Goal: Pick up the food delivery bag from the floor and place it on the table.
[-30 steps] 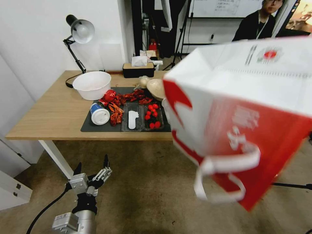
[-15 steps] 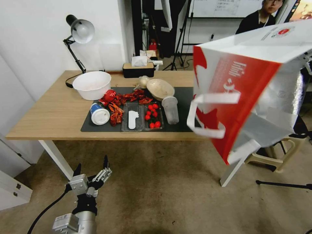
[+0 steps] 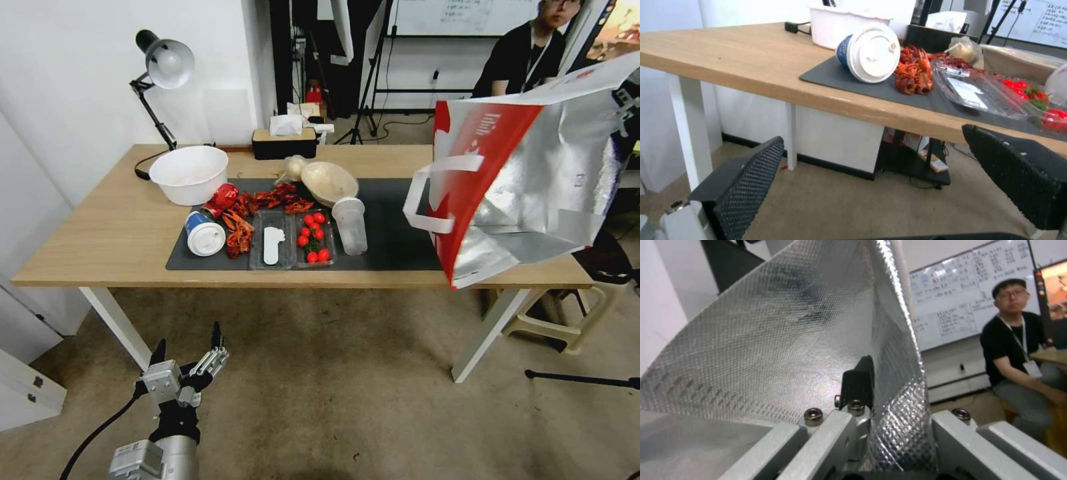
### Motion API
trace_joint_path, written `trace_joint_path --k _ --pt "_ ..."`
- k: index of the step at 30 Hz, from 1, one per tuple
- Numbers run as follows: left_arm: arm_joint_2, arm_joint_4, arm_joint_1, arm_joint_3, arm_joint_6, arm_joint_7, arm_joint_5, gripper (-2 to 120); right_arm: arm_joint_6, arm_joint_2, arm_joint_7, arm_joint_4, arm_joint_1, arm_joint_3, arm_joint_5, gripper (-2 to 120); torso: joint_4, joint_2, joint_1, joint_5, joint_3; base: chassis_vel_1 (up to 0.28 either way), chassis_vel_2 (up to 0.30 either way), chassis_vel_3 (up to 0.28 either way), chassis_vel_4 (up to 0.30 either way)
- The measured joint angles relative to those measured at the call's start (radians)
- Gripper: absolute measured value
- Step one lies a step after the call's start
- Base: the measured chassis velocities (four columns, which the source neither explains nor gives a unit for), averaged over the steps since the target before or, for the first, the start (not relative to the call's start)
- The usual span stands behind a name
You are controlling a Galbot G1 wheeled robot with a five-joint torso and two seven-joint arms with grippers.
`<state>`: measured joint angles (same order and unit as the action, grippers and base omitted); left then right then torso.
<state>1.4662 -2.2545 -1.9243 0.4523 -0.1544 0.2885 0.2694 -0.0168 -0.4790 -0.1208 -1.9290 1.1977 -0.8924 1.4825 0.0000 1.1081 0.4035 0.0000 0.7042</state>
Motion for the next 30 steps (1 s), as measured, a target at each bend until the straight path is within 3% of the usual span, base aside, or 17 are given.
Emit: trace_joint_path --k 10,26,30 --pt "0.005 -0.016 -0.01 0.006 0.002 -0.033 -0.013 100 -0.072 -0.006 -0.013 0.043 0.006 0.003 0.046 0 -0.0001 0.0 0.0 0.0 0.0 0.0 0.0 0.0 0.0" --pt "0.002 -0.016 -0.006 0.012 0.004 -0.023 -0.013 100 -0.161 0.041 -0.016 0.137 -0.048 0.045 0.167 0 -0.0001 0.0 0.0 0.0 0.0 0.0 0.0 0.0 0.0" --pt "0.009 -0.017 -0.01 0.008 0.0 -0.023 -0.022 100 -0.182 0.057 0.004 0.209 -0.108 0.118 0.188 0 0.0 0.0 0.0 0.0001 0.0 0.0 0.0 0.0 0.0"
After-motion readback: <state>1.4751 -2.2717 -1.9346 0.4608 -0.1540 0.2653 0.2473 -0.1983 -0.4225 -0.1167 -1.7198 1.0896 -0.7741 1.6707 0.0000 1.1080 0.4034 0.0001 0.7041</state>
